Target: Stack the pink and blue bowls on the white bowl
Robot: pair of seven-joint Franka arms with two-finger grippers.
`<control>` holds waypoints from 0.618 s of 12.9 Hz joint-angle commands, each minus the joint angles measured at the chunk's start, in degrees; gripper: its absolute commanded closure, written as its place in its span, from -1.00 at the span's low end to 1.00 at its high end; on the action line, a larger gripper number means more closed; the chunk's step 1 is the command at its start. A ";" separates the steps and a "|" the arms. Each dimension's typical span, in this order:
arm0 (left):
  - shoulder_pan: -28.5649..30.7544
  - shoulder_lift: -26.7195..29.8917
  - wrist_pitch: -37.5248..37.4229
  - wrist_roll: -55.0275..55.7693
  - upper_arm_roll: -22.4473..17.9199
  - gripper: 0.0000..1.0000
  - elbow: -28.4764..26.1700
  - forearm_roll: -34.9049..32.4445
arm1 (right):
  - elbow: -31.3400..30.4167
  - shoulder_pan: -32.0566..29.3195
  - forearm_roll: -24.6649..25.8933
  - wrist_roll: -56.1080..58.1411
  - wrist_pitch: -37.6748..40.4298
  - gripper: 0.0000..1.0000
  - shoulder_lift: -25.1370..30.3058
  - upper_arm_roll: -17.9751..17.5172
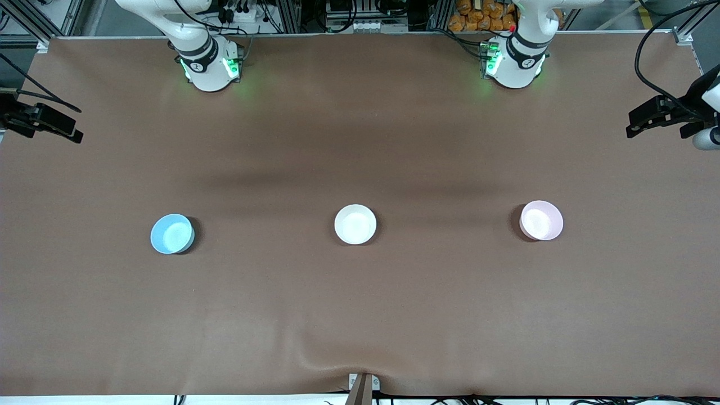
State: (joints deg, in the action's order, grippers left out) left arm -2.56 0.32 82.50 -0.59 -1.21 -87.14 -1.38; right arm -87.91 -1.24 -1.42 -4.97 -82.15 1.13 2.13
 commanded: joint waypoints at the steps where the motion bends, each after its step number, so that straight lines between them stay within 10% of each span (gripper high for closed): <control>1: 0.27 -0.23 0.12 -1.16 -0.11 -1.00 0.48 0.94 | 0.63 0.09 0.28 -0.92 0.67 -1.00 0.01 -0.02; 8: 0.54 -0.85 0.21 -1.43 -0.29 -1.00 0.13 2.00 | 0.63 0.09 0.28 -0.92 0.67 -1.00 0.01 -0.02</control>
State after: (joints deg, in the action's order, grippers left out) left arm -2.32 -0.11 82.50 -0.79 -1.41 -87.15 -0.34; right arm -87.91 -1.24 -1.42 -4.99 -82.15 1.13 2.13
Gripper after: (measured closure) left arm 0.000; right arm 0.000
